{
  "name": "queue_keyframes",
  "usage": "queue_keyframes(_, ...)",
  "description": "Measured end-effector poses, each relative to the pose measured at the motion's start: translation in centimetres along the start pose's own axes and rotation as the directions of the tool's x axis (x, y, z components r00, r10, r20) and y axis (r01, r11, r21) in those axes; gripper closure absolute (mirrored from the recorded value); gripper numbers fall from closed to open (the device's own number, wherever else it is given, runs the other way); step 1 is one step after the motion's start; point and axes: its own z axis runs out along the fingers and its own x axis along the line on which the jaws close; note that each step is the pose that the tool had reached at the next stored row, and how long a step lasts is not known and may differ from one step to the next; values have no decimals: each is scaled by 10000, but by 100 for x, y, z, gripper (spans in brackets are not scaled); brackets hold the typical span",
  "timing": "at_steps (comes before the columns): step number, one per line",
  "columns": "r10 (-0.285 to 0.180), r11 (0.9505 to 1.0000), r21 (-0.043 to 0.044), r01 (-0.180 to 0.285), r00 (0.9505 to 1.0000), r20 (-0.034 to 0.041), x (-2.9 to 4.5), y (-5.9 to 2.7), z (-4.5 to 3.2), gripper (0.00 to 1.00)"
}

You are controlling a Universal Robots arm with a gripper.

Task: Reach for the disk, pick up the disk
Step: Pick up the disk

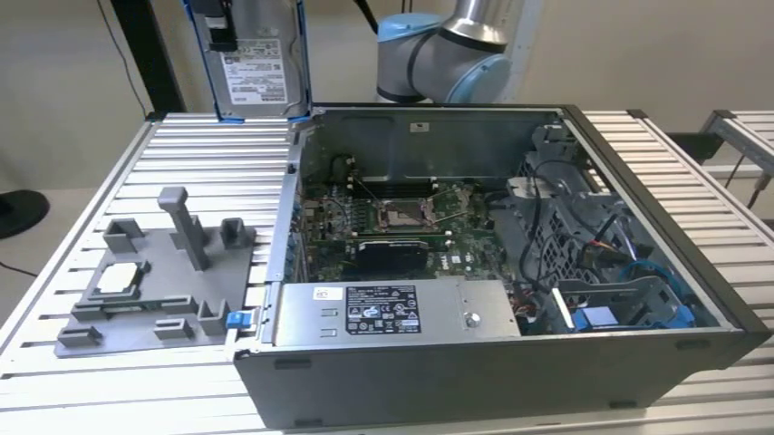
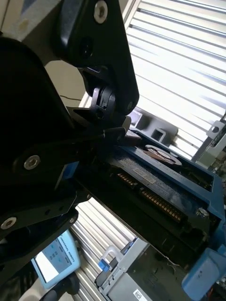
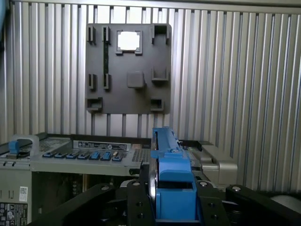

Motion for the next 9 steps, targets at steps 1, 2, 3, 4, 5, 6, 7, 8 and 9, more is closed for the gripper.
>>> queue_keyframes(1, 0, 10000, 0, 0, 10000, 0, 0, -17, 0, 100)
queue_keyframes(2, 0, 10000, -1, 0, 10000, 0, 1, -35, -1, 100)
queue_keyframes(3, 0, 10000, -1, 0, 10000, 0, 1, -53, -1, 100)
queue_keyframes(4, 0, 10000, -1, 0, 10000, 0, 2, -71, -1, 100)
queue_keyframes(5, 0, 10000, -1, 0, 10000, -1, 2, -89, -1, 100)
queue_keyframes(6, -1, 10000, -1, 1, 10000, -1, 2, -107, -1, 100)
queue_keyframes(7, 0, 10000, -1, 0, 10000, 0, 3, -124, -1, 100)
queue_keyframes(8, 0, 10000, -1, 0, 10000, -1, 3, -143, -1, 100)
queue_keyframes(9, 0, 10000, -1, 0, 10000, 0, 4, -161, -1, 100)
